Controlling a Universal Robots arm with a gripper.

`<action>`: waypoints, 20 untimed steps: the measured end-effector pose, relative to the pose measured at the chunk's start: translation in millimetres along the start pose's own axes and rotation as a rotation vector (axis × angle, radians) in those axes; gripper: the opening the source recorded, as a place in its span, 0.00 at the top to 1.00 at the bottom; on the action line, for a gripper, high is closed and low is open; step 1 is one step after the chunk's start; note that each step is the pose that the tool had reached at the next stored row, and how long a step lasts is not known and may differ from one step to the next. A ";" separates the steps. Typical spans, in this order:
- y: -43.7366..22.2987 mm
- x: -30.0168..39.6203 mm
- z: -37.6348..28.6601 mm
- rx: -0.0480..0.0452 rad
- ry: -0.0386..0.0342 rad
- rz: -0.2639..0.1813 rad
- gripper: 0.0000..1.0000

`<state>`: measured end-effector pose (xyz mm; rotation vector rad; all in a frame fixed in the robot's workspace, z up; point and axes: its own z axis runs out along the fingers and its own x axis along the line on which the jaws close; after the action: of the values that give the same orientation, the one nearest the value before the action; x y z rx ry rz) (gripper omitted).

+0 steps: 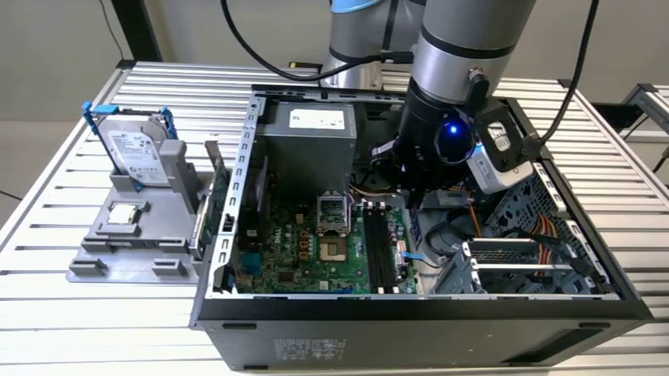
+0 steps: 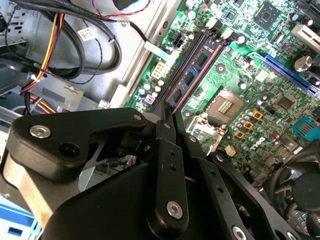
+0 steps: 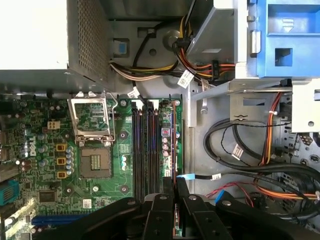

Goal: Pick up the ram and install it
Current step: 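Insert the ram into the slot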

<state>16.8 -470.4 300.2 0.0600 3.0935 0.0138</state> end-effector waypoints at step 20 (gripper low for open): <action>-0.3 1.2 25.4 -0.0006 -0.0104 -0.004 1.00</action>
<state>16.8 -470.4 274.8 0.0529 3.0832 0.0143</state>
